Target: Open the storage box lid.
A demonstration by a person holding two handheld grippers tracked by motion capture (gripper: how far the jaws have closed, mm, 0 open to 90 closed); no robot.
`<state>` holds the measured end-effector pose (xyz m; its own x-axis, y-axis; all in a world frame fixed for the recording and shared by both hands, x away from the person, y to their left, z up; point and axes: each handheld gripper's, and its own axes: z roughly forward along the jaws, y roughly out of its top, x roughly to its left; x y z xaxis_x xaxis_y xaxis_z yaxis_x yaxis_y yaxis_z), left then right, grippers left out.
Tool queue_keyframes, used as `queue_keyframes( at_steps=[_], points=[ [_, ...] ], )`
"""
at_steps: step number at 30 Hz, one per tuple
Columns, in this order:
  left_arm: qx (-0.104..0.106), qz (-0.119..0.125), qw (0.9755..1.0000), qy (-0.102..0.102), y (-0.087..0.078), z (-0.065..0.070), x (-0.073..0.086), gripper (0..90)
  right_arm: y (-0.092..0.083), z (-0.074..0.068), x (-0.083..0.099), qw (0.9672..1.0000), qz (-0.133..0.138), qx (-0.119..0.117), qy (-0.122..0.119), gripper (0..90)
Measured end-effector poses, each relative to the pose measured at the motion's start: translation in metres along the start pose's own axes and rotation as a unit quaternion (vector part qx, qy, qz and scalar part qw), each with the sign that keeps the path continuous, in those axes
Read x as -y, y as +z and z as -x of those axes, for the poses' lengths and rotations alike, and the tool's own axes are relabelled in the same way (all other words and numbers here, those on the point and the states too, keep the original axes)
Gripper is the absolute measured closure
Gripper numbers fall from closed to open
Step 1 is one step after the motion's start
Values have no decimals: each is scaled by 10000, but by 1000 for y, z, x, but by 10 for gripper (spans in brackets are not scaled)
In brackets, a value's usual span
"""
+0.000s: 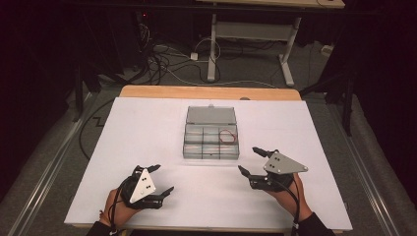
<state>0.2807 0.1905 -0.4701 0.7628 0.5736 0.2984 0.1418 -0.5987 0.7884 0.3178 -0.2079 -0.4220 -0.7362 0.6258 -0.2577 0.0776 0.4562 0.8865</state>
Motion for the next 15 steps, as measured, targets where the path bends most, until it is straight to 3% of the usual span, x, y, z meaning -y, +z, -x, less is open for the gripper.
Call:
queue_keyframes(
  at_steps=[1,6,7,9,10,15],
  points=[
    [40,62,9999,-141,1,2,0,198,-2,0,2,10000,-17,5,10,271],
    [37,53,9999,-155,1,3,0,199,-10,-2,12,9999,-107,-1,55,270],
    [10,-12,10000,-4,0,0,0,199,-11,-2,14,9999,-134,-3,52,269],
    [-9,-35,10000,12,1,0,0,199,-13,-2,19,9999,-149,25,45,265],
    [35,22,9999,-147,2,3,0,199,-14,-2,22,9998,-168,28,59,265],
    [76,21,9998,-175,3,3,0,199,-16,0,34,9995,-284,68,91,263]
  ],
)
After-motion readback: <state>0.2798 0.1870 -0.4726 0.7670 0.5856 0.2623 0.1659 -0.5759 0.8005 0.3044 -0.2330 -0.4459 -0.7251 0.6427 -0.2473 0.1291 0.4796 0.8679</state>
